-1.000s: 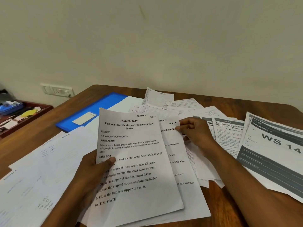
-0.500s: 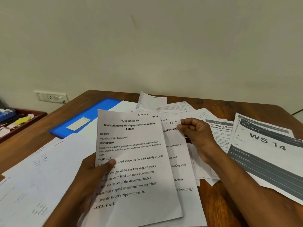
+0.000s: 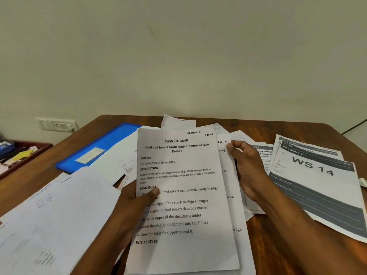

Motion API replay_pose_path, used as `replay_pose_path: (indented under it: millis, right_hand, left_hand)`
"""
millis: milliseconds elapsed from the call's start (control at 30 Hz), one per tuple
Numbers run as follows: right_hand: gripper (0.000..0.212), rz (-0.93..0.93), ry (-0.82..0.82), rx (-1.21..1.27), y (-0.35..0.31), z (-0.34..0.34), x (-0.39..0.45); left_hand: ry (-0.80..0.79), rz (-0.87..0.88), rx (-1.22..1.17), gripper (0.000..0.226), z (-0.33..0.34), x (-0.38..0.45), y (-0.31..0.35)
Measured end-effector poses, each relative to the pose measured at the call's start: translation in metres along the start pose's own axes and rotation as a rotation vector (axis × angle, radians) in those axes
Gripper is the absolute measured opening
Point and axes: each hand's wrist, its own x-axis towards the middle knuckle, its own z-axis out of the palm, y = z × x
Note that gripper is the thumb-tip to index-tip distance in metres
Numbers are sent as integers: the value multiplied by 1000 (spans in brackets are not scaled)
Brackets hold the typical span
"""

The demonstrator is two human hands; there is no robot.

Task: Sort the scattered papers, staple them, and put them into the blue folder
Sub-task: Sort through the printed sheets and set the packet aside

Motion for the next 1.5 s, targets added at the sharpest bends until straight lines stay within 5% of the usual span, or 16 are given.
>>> replay_pose_path:
  millis: [133, 733, 867, 1000, 1200, 1500]
  right_hand:
    - [7, -26, 31, -6, 1, 0, -2]
    - [20, -32, 60, 109, -5, 8, -12]
    - [15, -28, -9, 132, -7, 7, -15]
    - [39, -80, -46, 74, -9, 7, -16]
    - [29, -108, -80, 10, -7, 7, -17]
    - [28, -233, -115, 70, -23, 7, -17]
  left_hand:
    - [0, 21, 18, 18, 11, 3, -2]
    - [36, 20, 19, 18, 33, 0, -6]
    - [35, 20, 25, 18, 34, -2, -6]
    - [35, 27, 36, 18, 36, -2, -5]
    - [38, 0, 22, 19, 39, 2, -3]
    - [-3, -2, -234, 67, 36, 9, 5]
